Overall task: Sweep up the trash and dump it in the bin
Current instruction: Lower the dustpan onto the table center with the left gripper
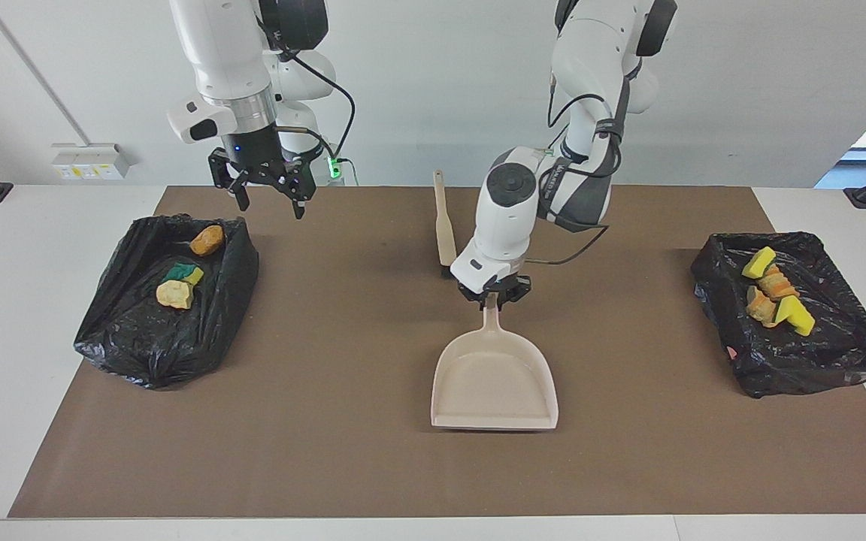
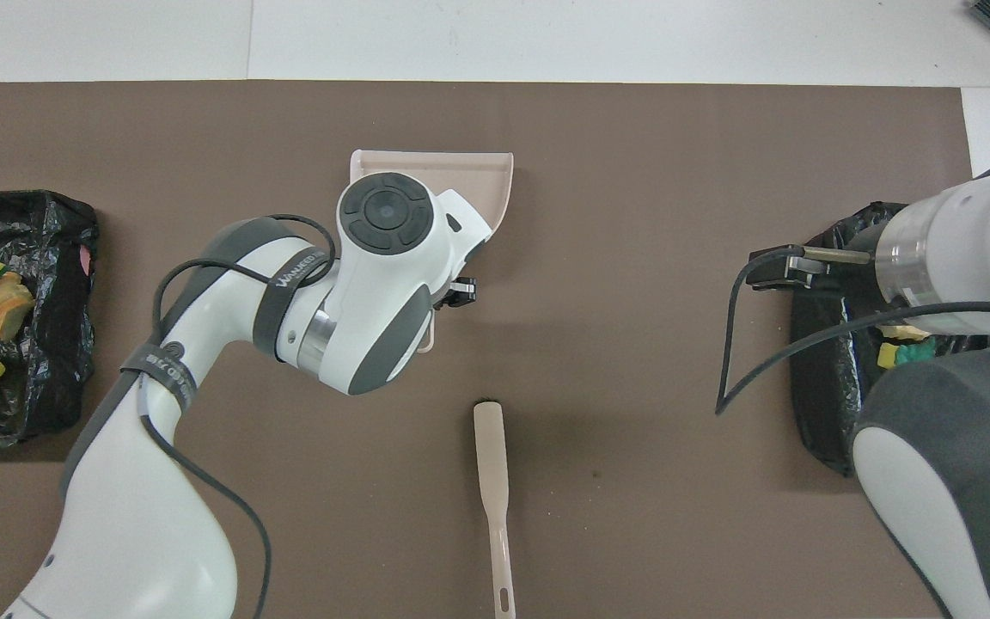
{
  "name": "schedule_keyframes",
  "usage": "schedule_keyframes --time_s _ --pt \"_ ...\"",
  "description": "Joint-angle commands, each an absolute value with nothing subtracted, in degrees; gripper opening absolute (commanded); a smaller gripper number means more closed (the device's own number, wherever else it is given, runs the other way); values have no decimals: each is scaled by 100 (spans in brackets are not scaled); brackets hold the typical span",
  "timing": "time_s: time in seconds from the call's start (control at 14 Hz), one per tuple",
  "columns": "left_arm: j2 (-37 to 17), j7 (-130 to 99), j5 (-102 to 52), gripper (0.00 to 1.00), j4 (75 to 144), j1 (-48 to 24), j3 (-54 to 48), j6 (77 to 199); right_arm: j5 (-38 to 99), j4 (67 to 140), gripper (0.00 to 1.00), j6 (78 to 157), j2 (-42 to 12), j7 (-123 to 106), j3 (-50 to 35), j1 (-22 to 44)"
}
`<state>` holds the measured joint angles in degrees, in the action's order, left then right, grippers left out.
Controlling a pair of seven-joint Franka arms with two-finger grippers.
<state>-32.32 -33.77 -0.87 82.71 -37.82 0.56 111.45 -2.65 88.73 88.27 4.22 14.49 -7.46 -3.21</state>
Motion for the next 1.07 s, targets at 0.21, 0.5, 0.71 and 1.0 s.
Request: schedule_keyframes --time_s 0.21,0.5,0.71,1.0 --pt "-3296 -3604 -413 0 8068 -3823 167 11162 -273 8534 100 8429 545 440 -275 -1011" --pt "-3287 -3595 -396 92 8068 -3832 176 11197 -220 8947 100 8507 527 475 -149 -1011" --pt "-3200 -3594 -387 100 8077 -3841 176 11162 -220 8921 100 8508 510 484 -184 -932" --pt "-2235 -3516 -378 100 8760 -3456 246 11066 -220 8921 100 8499 510 483 -272 -809"
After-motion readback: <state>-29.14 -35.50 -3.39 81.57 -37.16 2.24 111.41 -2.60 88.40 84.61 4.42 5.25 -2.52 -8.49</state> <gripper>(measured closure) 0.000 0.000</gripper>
